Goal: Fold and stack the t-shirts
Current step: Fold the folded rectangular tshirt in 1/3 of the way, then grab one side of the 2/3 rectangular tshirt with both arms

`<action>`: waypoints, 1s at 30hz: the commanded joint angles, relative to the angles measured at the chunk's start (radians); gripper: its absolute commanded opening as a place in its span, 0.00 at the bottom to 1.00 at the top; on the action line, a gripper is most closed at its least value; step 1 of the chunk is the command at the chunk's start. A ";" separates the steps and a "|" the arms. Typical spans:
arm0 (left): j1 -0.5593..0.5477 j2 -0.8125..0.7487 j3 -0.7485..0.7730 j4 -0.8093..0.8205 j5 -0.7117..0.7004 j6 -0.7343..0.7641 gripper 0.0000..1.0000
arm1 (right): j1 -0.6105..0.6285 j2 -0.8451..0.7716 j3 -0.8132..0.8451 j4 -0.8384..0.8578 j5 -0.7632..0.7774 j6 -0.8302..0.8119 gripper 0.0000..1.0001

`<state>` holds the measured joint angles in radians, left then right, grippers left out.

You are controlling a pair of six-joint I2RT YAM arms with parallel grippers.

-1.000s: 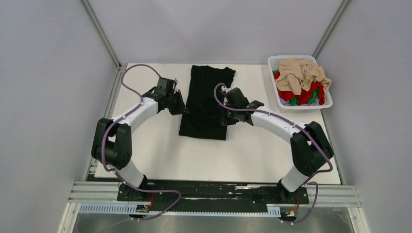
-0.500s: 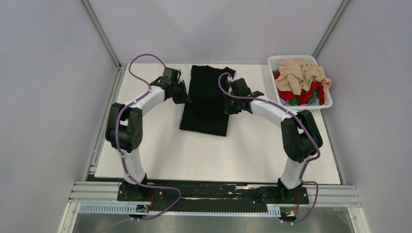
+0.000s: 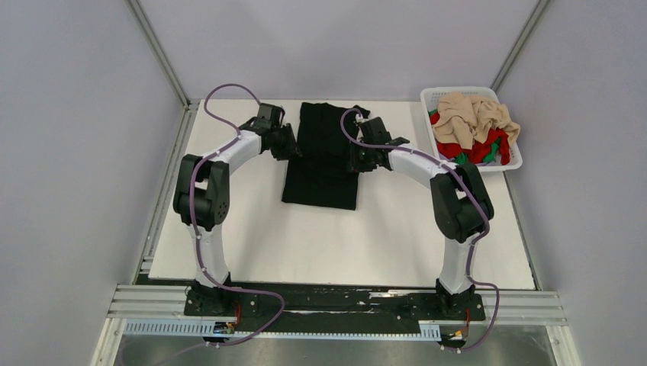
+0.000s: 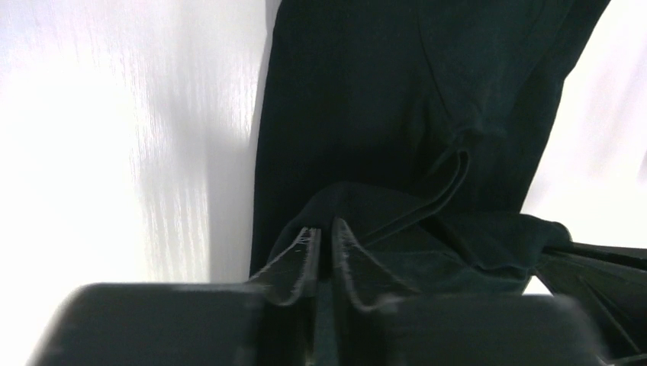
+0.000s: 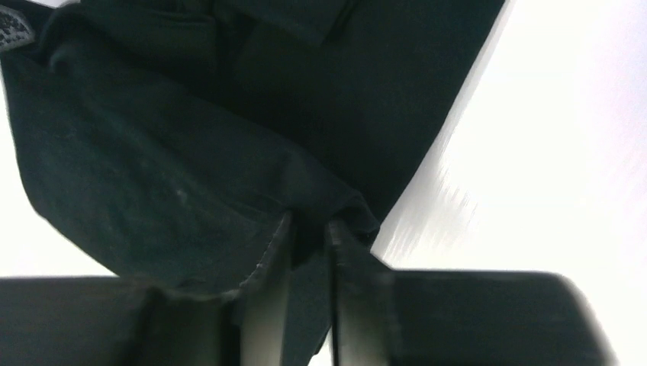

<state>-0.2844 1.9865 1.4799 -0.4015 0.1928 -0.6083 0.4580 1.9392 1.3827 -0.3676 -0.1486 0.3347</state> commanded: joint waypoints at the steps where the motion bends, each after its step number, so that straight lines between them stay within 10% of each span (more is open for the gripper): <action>1: 0.022 0.010 0.081 0.024 0.015 -0.007 0.78 | -0.022 0.008 0.083 0.056 0.012 -0.013 0.53; 3: 0.027 -0.003 0.094 0.024 0.021 -0.011 0.97 | -0.026 -0.003 0.095 0.056 0.041 0.002 0.68; 10: 0.027 -0.129 0.003 -0.004 0.015 0.024 1.00 | -0.027 -0.128 -0.022 0.076 0.051 0.045 0.99; 30: 0.027 -0.424 -0.584 0.068 0.062 -0.023 0.90 | 0.061 -0.299 -0.394 0.085 -0.112 0.172 0.94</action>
<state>-0.2592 1.5448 0.9001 -0.4133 0.2264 -0.6121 0.4980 1.6207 0.9730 -0.3241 -0.2527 0.4641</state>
